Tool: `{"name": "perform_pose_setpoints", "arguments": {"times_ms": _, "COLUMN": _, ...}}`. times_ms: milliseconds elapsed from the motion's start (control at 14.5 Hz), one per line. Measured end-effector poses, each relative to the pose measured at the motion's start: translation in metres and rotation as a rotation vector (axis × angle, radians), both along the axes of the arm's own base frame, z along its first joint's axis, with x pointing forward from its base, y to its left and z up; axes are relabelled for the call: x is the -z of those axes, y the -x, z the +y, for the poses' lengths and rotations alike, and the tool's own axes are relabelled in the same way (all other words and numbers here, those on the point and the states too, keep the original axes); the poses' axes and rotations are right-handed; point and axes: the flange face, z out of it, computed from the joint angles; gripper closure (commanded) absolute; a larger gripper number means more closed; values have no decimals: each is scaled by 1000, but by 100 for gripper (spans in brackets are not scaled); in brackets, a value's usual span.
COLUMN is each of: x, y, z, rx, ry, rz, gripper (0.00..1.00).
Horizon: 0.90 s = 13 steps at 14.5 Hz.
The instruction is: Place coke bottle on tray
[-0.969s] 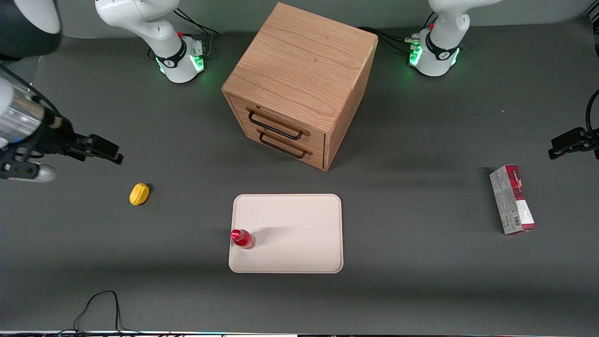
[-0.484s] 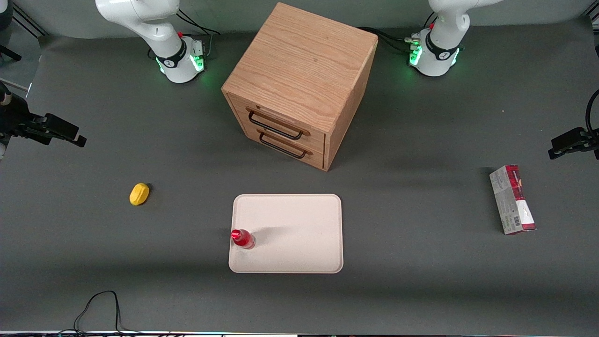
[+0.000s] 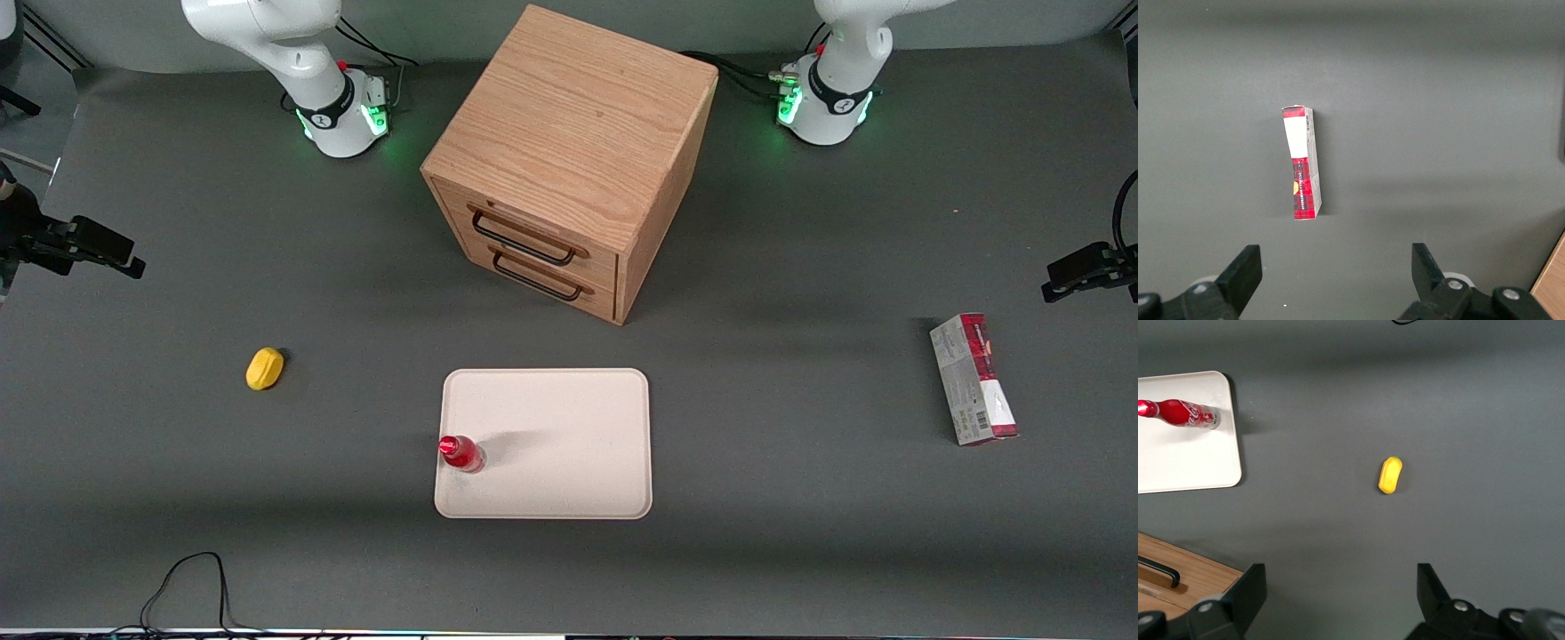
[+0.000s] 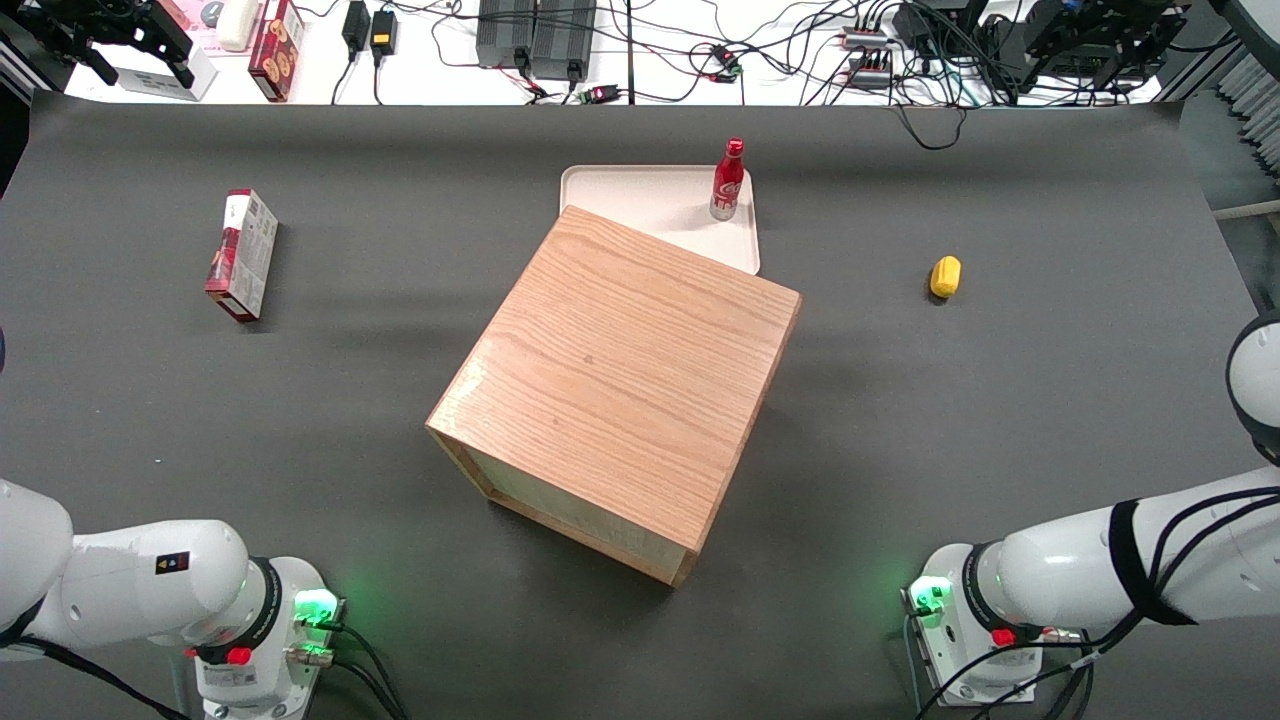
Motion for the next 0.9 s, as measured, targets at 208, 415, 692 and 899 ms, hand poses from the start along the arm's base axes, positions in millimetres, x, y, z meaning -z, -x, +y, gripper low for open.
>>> {"name": "perform_pose_setpoints", "arguments": {"times_ms": 208, "x": 0, "y": 2, "z": -5, "rx": 5, "ry": 0, "rz": 4, "gripper": 0}}
{"name": "perform_pose_setpoints", "arguments": {"times_ms": 415, "x": -2, "y": 3, "z": -5, "rx": 7, "ry": -1, "rz": 7, "gripper": 0}}
{"name": "perform_pose_setpoints", "arguments": {"times_ms": 692, "x": -1, "y": 5, "z": -5, "rx": 7, "ry": -2, "rz": 19, "gripper": 0}}
{"name": "perform_pose_setpoints", "arguments": {"times_ms": 899, "x": -1, "y": 5, "z": -5, "rx": 7, "ry": -1, "rz": 21, "gripper": 0}}
